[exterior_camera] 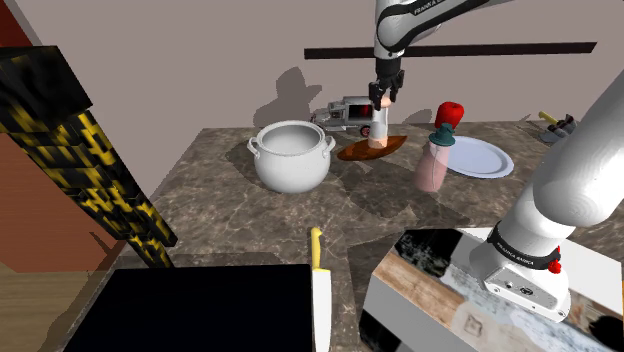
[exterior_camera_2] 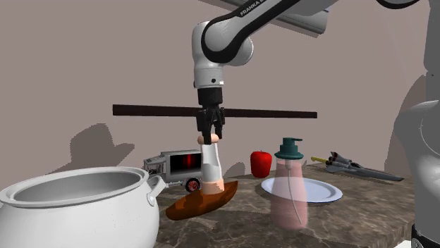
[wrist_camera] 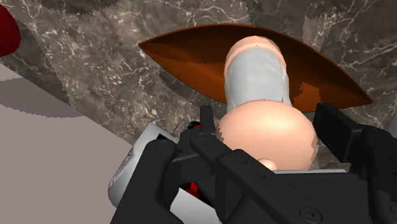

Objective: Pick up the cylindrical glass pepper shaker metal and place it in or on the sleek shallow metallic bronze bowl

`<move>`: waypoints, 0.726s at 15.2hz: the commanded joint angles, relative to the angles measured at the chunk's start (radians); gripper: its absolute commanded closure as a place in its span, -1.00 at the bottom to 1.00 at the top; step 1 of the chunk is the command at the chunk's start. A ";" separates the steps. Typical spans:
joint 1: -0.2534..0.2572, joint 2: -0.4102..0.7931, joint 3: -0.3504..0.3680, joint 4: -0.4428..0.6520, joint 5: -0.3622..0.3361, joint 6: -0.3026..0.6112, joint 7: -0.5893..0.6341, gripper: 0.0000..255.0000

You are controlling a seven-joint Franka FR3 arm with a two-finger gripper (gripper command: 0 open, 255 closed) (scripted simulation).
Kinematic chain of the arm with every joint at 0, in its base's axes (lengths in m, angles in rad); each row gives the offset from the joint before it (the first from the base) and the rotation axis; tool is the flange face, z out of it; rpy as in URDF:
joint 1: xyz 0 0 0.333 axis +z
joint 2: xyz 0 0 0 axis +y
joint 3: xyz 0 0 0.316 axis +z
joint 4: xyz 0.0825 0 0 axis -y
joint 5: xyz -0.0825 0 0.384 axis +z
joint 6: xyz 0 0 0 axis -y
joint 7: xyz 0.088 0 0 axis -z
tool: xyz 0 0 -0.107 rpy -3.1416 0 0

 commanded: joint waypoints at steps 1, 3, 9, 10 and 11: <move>0.000 0.000 0.000 -0.001 0.000 0.002 0.000 1.00; 0.000 0.000 0.000 -0.001 0.000 0.002 0.000 1.00; 0.000 0.000 0.000 -0.001 0.000 0.002 0.000 -1.00; 0.000 0.000 0.000 -0.001 0.000 0.002 0.000 -1.00; 0.000 0.000 0.000 -0.001 0.000 0.002 0.000 -1.00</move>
